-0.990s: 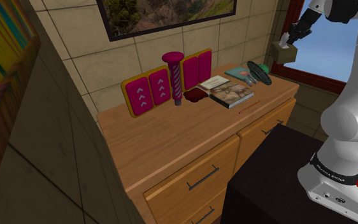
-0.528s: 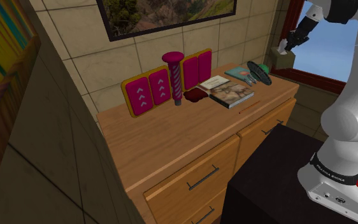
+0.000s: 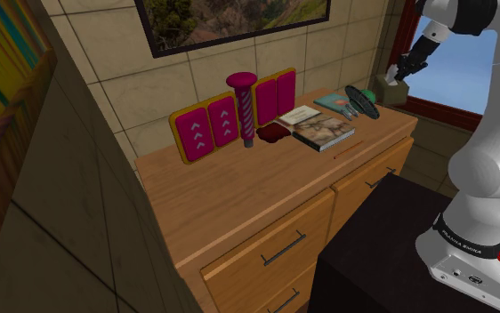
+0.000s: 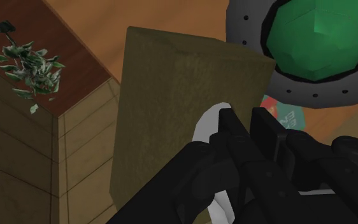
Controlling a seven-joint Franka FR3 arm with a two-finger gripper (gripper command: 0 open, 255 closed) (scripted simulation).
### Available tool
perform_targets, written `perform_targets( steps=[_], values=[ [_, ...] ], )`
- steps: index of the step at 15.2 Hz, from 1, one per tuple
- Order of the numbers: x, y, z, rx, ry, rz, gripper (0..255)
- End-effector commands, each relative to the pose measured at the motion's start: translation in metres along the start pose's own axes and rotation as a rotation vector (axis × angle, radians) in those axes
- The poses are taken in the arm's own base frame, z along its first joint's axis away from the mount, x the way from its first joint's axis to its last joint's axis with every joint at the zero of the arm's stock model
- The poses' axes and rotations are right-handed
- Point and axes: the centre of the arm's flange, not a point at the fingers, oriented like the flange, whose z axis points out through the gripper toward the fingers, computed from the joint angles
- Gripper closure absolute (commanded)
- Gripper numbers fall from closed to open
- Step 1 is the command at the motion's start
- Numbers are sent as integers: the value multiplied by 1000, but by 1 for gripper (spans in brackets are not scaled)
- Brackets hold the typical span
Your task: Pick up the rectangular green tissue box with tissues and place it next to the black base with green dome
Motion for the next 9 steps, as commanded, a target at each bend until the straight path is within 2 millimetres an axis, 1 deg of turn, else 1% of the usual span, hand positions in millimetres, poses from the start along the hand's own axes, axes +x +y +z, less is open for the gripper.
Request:
perform_targets(
  steps=[1,8,9],
  values=[
    [-2,3,10,0,0,0,255],
    [-8,16,44,0,0,0,255],
    [-8,16,44,0,0,0,255]
  ],
)
